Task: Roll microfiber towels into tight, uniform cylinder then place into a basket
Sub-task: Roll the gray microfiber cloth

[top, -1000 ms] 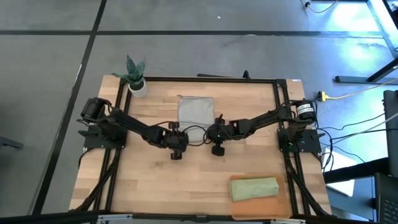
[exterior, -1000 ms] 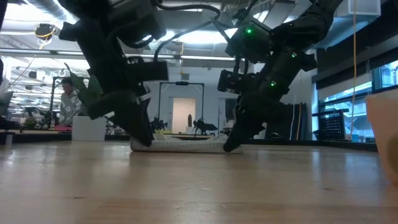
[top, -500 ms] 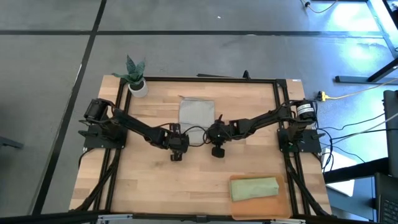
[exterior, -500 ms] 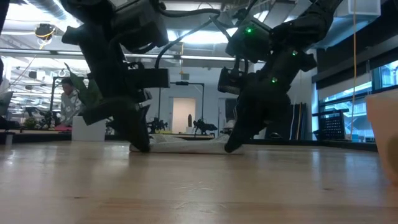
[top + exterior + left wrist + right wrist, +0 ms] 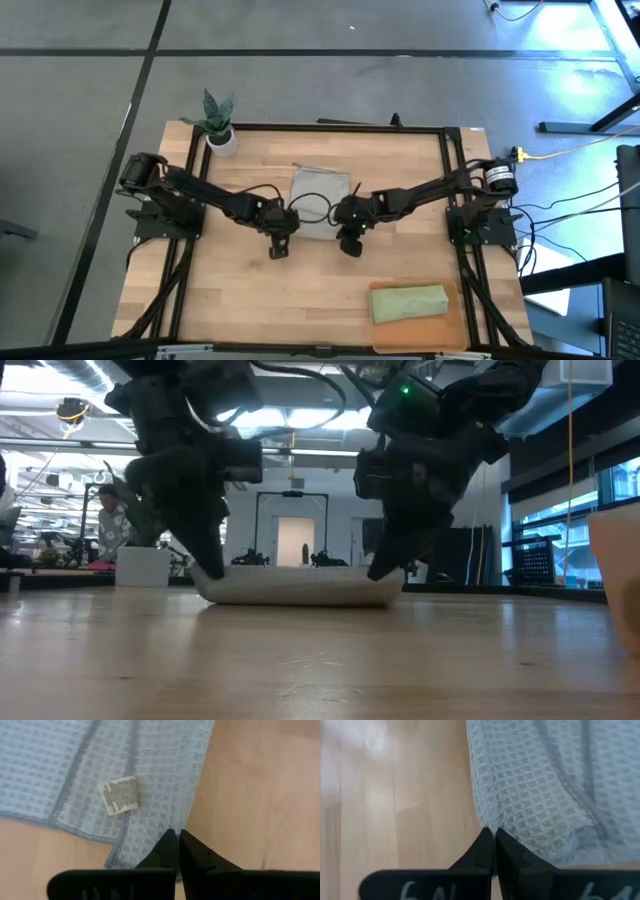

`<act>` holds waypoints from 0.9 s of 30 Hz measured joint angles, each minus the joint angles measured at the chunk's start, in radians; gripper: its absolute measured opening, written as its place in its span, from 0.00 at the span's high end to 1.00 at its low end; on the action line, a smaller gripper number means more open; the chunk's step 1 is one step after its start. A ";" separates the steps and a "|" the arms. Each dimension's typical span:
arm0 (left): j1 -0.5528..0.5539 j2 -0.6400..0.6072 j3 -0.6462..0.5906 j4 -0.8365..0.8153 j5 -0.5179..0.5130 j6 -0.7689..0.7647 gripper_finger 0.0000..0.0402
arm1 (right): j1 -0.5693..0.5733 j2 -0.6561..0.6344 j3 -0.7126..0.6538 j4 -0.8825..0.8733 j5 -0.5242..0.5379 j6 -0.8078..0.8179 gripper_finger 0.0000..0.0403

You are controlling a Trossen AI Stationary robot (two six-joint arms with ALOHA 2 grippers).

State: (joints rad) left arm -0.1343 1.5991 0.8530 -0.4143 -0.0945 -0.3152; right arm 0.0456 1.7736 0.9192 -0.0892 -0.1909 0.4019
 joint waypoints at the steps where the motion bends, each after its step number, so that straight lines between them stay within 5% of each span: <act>1: 0.007 -0.006 -0.001 0.002 -0.006 -0.004 1.00 | -0.002 -0.008 -0.001 -0.008 0.005 0.024 0.98; 19: 0.109 -0.017 0.075 -0.020 -0.220 0.092 1.00 | -0.094 -0.087 -0.003 -0.097 0.169 0.155 0.98; 27: 0.177 -0.016 0.117 -0.026 -0.228 0.142 1.00 | -0.117 -0.115 -0.002 -0.152 0.281 0.161 0.98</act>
State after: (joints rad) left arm 0.0425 1.5829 0.9699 -0.4408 -0.3225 -0.1731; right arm -0.0711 1.6581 0.9176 -0.2409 0.0901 0.5629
